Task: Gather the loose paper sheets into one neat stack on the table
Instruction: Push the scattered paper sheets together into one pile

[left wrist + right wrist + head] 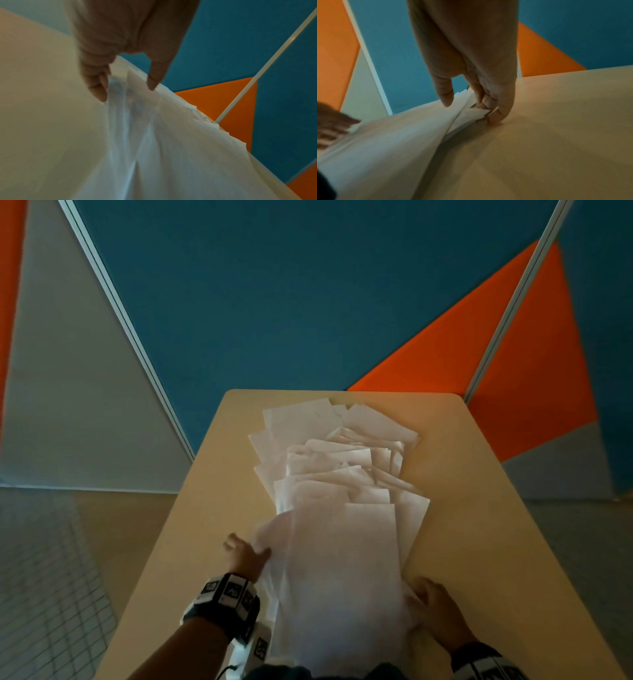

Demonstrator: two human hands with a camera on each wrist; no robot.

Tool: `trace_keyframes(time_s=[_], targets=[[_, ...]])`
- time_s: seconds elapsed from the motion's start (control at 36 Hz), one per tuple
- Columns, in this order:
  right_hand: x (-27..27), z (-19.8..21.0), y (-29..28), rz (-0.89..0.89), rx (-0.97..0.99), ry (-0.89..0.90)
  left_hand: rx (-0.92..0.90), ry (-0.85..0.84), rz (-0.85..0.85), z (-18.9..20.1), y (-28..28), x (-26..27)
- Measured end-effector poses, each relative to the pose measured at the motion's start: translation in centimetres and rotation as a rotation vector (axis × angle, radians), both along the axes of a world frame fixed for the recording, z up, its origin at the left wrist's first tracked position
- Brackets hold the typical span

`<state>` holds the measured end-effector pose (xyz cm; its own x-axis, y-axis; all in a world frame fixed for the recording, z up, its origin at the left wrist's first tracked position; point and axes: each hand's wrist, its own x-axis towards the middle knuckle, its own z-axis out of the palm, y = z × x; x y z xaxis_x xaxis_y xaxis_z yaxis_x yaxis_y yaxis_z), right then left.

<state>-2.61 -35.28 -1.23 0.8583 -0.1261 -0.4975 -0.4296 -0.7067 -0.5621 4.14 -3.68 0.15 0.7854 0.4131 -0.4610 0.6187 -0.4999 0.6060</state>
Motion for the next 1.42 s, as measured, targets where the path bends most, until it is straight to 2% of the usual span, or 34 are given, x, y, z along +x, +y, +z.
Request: trace_keyframes(time_s=[0.06, 0.11, 0.22, 0.28, 0.39, 0.5, 0.56, 0.58, 0.61, 0.67, 0.69, 0.75, 0.86, 0.92, 1.03, 1.11, 1.17, 1.28, 1.42], targets=[[-0.4, -0.3, -1.1, -0.058, -0.044, -0.022, 0.006, 0.116, 0.053, -0.6, 1.0, -0.5], [-1.1, -0.5, -1.5, -0.071, -0.060, -0.038, 0.020, 0.178, 0.032, -1.0, 1.3, -1.4], [-1.6, -0.6, -0.2, 0.019, -0.035, -0.026, 0.094, 0.276, -0.227, 0.1, -0.6, -2.2], [-1.4, -0.7, 0.8, 0.087, -0.083, 0.010, 0.108, 0.286, -0.339, 0.5, -1.7, -2.1], [-0.7, -0.9, 2.9, 0.214, -0.157, 0.078, 0.046, 0.246, -0.355, 0.7, -4.2, -1.4], [0.0, -0.5, 2.0, 0.217, -0.090, 0.095, -0.021, 0.110, -0.319, 0.9, -5.5, -2.0], [0.3, -0.8, 0.3, 0.229, -0.171, -0.004, 0.010, 0.105, -0.229, 0.6, -5.3, -2.5], [0.5, -1.9, -1.1, 0.202, -0.205, -0.026, 0.043, 0.115, -0.190, 0.5, -5.2, -2.6], [1.0, -3.7, -2.6, 0.186, -0.165, 0.060, 0.070, 0.127, -0.162, 0.4, -5.1, -2.8], [1.2, -6.9, -5.0, 0.255, -0.221, 0.053, 0.083, 0.142, -0.153, 0.3, -5.4, -3.1], [1.0, -6.7, -5.0, 0.252, -0.193, 0.076, 0.069, 0.143, -0.163, 0.4, -5.8, -3.2], [0.4, -1.6, -2.8, 0.271, -0.195, 0.017, 0.022, 0.150, -0.192, 0.3, -6.9, -3.3], [1.0, -0.2, -0.8, 0.293, -0.122, 0.024, 0.055, 0.197, -0.252, 0.1, -8.7, -3.6], [1.5, -0.2, -1.0, 0.264, -0.084, 0.040, 0.113, 0.177, -0.225, 0.1, -8.4, -3.7], [3.2, -0.1, -3.4, 0.161, -0.103, 0.003, 0.132, 0.094, -0.039, 0.3, -6.5, -3.0], [5.1, 0.2, -4.6, 0.011, -0.110, -0.006, 0.146, 0.091, -0.029, 0.2, -4.9, -1.6], [6.5, 0.7, -4.4, -0.028, -0.089, 0.008, 0.174, 0.095, -0.076, 0.3, -4.2, -0.5], [8.8, 0.7, -2.6, -0.099, 0.010, -0.059, 0.209, 0.128, -0.292, 0.4, -4.2, 2.0], [10.7, -0.3, 0.8, -0.159, 0.035, -0.036, 0.117, 0.187, -0.422, 0.4, -5.2, 4.0]])
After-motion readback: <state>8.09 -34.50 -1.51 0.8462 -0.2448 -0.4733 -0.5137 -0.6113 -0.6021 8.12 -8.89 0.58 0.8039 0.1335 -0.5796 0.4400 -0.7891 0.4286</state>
